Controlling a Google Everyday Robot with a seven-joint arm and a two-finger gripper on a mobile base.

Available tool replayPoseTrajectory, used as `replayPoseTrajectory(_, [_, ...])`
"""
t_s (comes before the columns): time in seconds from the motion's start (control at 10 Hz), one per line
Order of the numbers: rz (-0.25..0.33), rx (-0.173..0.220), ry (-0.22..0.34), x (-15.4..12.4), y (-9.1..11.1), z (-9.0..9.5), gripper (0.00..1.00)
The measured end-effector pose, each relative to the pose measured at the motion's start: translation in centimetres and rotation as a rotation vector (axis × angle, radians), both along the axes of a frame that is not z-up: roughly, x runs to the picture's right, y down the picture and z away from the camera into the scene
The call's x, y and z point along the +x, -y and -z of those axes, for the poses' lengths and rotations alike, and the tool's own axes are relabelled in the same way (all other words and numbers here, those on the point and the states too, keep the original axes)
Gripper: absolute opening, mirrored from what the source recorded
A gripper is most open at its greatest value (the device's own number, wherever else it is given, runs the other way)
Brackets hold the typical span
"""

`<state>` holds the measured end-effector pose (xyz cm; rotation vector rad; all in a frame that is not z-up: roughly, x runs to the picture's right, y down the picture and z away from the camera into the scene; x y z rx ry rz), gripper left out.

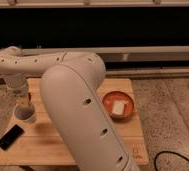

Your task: Pick up the ceramic cup

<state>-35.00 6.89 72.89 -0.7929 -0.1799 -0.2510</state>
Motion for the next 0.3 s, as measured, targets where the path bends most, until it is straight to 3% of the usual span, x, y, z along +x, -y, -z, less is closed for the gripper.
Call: replayPoseTrajectory(0.3, [0.004,0.012,0.009,0.08,0.63,0.29,0.0])
